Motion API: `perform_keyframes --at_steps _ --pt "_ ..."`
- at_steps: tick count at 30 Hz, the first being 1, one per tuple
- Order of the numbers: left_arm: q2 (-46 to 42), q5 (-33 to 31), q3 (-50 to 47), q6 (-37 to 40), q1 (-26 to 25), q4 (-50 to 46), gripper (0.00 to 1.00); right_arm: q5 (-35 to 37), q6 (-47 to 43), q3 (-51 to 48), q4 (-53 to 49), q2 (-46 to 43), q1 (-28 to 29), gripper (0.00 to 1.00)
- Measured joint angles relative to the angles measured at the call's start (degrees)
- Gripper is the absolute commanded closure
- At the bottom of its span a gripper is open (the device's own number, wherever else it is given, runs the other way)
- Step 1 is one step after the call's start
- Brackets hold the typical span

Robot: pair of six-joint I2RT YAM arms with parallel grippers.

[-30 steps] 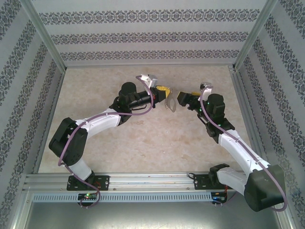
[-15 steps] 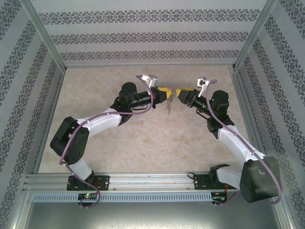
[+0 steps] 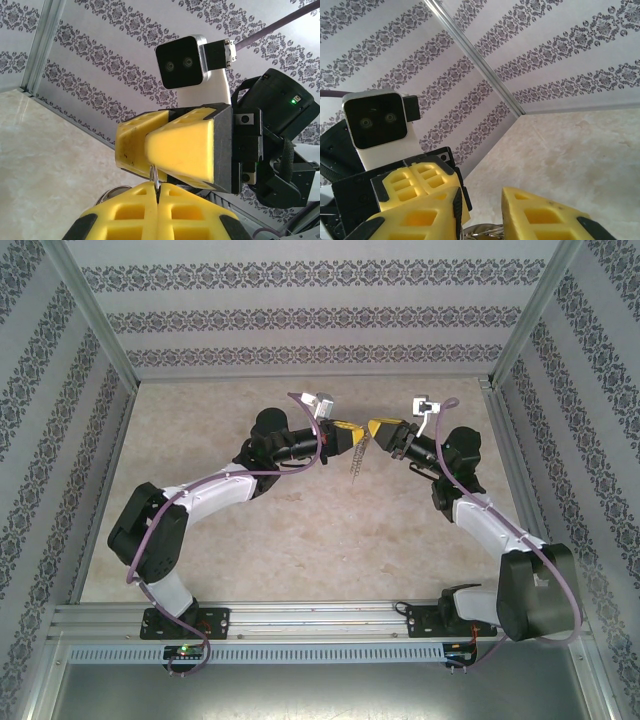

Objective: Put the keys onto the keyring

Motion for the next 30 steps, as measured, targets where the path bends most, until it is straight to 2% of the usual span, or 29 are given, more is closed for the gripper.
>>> perform_keyframes --at_steps 13,26,30 --pt "0.5 1.3 0.8 -1.3 0.0 0.0 1.00 -1.7 1.3 0.0 2.1 0.1 -0.1 0.77" --pt "0.8 1.5 1.0 -1.9 0.0 0.0 1.00 -2.5 1.5 0.0 2.9 0.7 -0.5 0.67" --pt "0.8 1.5 1.0 -1.9 0.0 0.0 1.00 -2.6 1.5 0.0 3.0 0.7 -0.5 0.67"
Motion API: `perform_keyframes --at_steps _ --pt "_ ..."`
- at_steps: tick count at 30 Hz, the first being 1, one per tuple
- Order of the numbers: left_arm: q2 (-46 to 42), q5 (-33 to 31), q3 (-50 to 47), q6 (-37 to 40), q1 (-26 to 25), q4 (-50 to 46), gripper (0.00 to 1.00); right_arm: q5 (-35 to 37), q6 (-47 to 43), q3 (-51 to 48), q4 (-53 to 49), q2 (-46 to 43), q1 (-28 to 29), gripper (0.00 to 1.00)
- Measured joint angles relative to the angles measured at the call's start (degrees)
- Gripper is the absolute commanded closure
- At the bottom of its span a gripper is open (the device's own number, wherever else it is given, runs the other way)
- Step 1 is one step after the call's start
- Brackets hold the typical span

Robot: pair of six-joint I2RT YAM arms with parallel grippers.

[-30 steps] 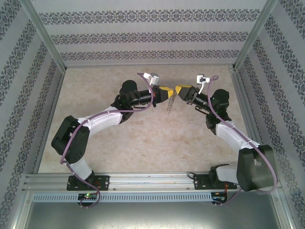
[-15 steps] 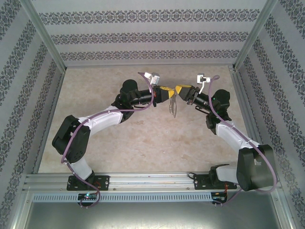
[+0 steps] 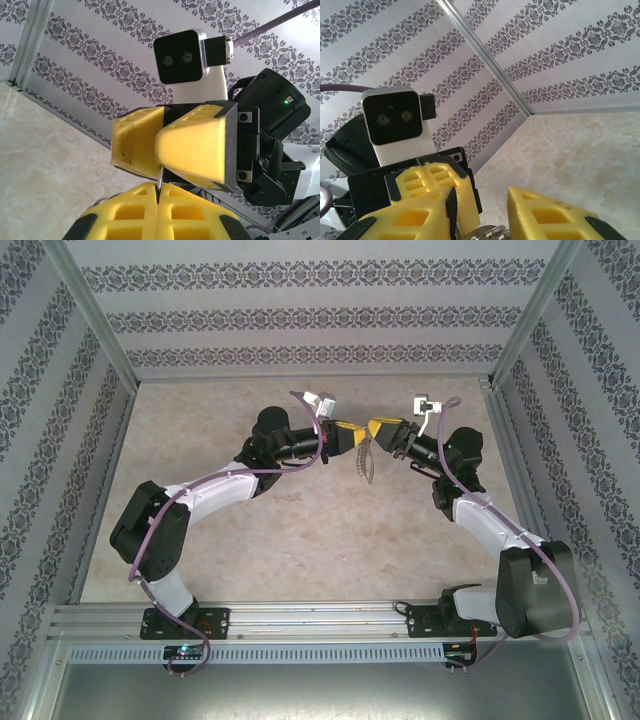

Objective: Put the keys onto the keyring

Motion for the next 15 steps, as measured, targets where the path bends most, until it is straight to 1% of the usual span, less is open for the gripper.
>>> perform_keyframes --at_steps 4,10,15 --pt "0.1 0.4 0.0 0.0 0.0 0.0 1.00 -0.1 0.0 -0.6 0.1 -0.7 0.0 0.67" --pt "0.7 0.3 0.8 0.0 0.0 0.1 1.00 -2.3 0.0 -2.0 -0.1 -1.7 0.2 0.67" --pt "0.7 0.3 0.8 0.0 0.0 0.2 1.00 -2.7 -0.1 -2.5 -0.3 -2.7 0.1 0.70"
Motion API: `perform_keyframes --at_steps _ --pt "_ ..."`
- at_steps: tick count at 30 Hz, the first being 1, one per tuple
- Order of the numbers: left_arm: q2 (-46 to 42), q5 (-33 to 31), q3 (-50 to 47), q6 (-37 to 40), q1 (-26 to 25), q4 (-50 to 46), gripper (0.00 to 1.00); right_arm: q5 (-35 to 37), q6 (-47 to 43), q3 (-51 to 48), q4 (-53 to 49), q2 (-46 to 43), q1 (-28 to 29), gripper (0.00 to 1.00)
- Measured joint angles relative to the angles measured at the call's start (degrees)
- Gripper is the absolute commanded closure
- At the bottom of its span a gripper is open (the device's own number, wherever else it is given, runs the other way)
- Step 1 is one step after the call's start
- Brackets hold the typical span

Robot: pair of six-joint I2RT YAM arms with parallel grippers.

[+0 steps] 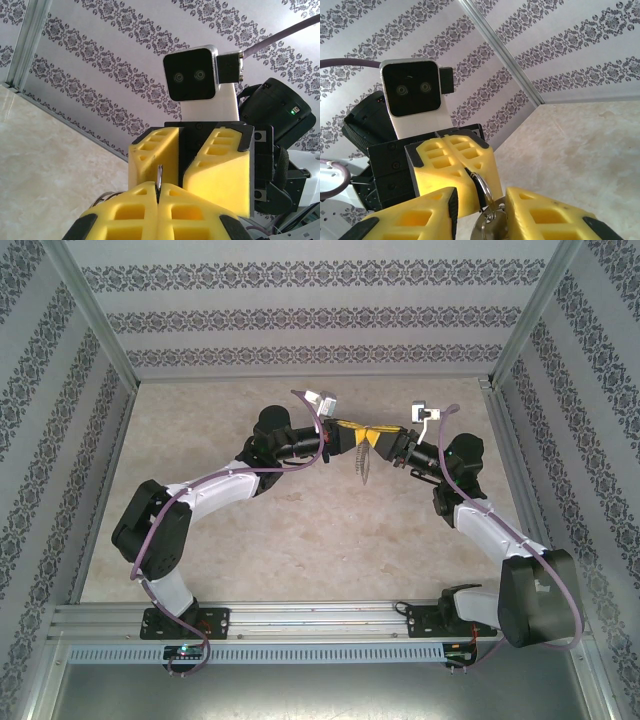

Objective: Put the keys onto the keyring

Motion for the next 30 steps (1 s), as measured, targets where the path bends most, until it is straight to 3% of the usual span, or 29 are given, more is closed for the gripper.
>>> perform_keyframes --at_steps 6,16,30 --pt "0.0 0.0 0.0 0.0 0.0 0.0 1.00 -0.2 -0.1 0.0 -0.3 0.0 0.0 0.79" --pt "0.0 0.0 0.0 0.0 0.0 0.0 1.00 -0.2 -0.1 0.0 -0.6 -0.1 -1.6 0.72" --pt "1.0 0.1 0.0 -0.4 0.0 0.1 1.00 -0.6 0.1 0.0 -0.4 -0.3 -1.6 0.80"
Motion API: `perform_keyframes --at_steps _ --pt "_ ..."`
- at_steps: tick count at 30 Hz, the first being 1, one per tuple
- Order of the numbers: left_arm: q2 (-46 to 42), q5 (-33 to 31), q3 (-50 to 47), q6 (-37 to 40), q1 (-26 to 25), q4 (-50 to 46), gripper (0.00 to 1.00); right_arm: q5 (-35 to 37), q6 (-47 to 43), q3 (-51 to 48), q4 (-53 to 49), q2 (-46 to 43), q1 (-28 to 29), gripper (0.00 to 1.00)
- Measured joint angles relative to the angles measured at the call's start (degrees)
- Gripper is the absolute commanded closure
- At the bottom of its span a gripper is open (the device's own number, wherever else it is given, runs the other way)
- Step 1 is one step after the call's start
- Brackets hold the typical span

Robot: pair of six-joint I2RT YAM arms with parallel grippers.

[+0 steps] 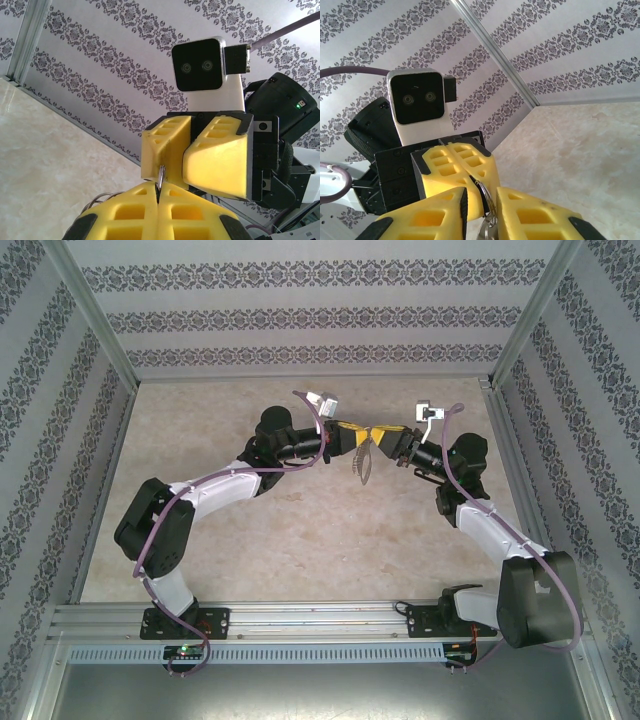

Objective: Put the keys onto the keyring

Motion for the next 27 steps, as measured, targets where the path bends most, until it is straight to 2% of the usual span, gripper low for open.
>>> perform_keyframes --at_steps 11,16,19,23,25,27 --pt "0.0 0.2 0.1 0.0 0.0 0.4 1.00 -1.2 0.0 0.0 0.3 0.5 0.0 0.80" --pt "0.0 0.2 0.2 -0.2 0.0 0.4 1.00 -1.4 0.0 0.0 0.5 1.1 0.0 0.99" --pt "0.1 0.2 0.6 -0.5 0.0 0.4 0.98 -1.3 0.1 0.0 0.9 1.2 -0.1 1.00" --pt "0.3 0.2 1.0 -0.4 0.0 0.3 0.69 -1.5 -0.2 0.0 0.6 1.2 -0.3 1.00" --pt "0.3 0.2 1.1 0.1 0.2 0.2 0.61 -1.4 -0.5 0.0 -0.5 1.2 -0.4 1.00" --pt "0.2 0.4 1.2 0.5 0.6 -0.4 0.58 -1.4 -1.4 0.0 -2.4 1.1 -0.6 1.00"
